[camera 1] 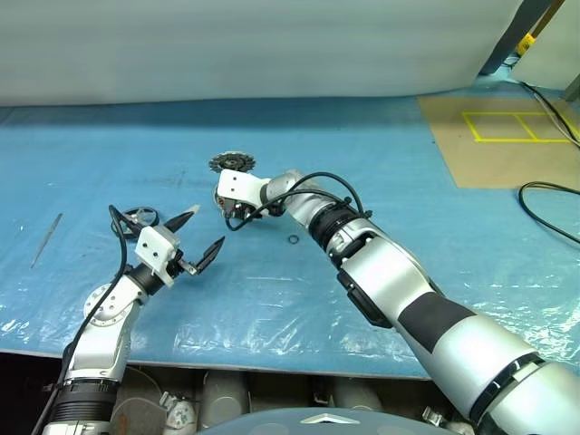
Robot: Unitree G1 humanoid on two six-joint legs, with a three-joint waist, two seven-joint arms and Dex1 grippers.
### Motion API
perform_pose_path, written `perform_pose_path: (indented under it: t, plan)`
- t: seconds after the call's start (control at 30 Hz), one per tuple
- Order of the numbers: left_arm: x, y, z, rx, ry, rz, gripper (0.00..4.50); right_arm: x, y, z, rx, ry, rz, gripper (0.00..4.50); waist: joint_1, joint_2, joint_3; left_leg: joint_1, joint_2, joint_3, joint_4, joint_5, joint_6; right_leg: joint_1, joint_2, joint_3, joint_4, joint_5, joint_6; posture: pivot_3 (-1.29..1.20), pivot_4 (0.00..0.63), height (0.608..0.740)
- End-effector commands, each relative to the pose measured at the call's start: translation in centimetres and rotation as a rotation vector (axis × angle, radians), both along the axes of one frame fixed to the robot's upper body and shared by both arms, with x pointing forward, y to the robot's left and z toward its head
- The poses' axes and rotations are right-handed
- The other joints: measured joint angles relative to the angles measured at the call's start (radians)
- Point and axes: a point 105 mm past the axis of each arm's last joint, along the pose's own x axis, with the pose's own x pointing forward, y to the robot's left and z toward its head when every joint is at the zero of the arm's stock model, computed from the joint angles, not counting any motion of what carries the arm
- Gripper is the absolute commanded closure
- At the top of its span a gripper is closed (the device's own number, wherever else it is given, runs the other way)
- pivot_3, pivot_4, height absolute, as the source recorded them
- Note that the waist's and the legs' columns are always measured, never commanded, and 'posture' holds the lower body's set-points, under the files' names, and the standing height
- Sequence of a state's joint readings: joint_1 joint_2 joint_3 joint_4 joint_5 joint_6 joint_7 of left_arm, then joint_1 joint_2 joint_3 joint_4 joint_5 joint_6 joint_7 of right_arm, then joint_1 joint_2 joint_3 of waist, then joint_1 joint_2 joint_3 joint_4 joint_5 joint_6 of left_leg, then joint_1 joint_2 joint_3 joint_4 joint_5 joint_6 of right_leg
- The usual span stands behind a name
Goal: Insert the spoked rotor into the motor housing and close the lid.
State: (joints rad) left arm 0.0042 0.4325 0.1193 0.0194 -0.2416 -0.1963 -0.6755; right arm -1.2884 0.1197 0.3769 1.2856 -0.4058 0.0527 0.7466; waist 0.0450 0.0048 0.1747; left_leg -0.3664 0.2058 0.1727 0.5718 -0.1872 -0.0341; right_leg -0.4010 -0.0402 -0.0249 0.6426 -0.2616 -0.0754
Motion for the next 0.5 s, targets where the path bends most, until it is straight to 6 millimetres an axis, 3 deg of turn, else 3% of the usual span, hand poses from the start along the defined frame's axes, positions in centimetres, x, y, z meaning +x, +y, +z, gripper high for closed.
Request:
perform_pose_path:
  t: [0.03,0.5]
  plan:
    - [0.0,0.0,0.9,0.015,-0.039,-0.006,0.0,-1.0,-1.9,-3.0,-0.135,0.111,0.027,2.76,0.0,0.0,0.0,0.0,0.0,0.0,0.0,0.0,0.0,0.0,0.0,0.0,0.0,0.0,0.0,0.0,0.15,0.74]
    - [-0.7,-0.4,0.8,0.01,-0.032,-0.027,0.0,-3.0,-2.0,-2.9,-0.118,0.225,0.184,2.76,-0.001,0.0,0.0,-0.001,0.0,0.0,-0.001,-0.002,0.003,-0.001,0.0,0.0,-0.001,0.0,0.0,0.0,0.15,0.74]
